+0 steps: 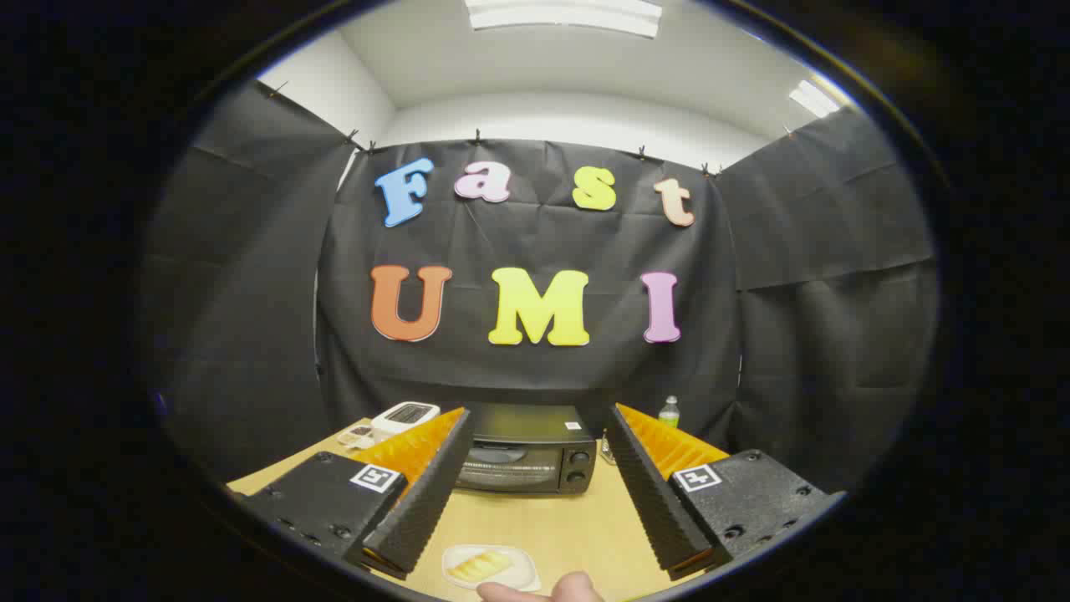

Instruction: Open the toaster oven, put the food inside, and close the toaster oven door.

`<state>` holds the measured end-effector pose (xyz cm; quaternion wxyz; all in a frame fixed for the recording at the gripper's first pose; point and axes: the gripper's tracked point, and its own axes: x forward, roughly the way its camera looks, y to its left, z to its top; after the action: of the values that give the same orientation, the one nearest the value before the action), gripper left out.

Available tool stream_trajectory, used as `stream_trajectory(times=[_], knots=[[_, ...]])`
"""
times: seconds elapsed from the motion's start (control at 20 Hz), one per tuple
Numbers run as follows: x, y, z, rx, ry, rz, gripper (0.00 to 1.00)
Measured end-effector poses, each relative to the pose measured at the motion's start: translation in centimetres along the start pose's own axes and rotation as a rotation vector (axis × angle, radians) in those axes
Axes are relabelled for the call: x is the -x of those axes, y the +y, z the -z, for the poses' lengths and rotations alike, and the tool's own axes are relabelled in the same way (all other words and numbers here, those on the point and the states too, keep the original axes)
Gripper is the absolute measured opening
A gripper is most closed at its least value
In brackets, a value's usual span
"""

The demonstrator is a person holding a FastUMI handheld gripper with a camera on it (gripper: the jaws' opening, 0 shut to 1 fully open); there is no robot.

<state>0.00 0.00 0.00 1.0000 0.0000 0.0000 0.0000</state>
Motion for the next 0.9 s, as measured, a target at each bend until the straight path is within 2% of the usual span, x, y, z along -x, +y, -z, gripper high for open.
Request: stream_trajectory(times=[0.35,0.9], knots=[[0.44,-0.2,-0.9,0.011,-0.038,0.019,1.0],[0.35,-0.13,-0.39,-0.002,-0.022,0.012,1.0]])
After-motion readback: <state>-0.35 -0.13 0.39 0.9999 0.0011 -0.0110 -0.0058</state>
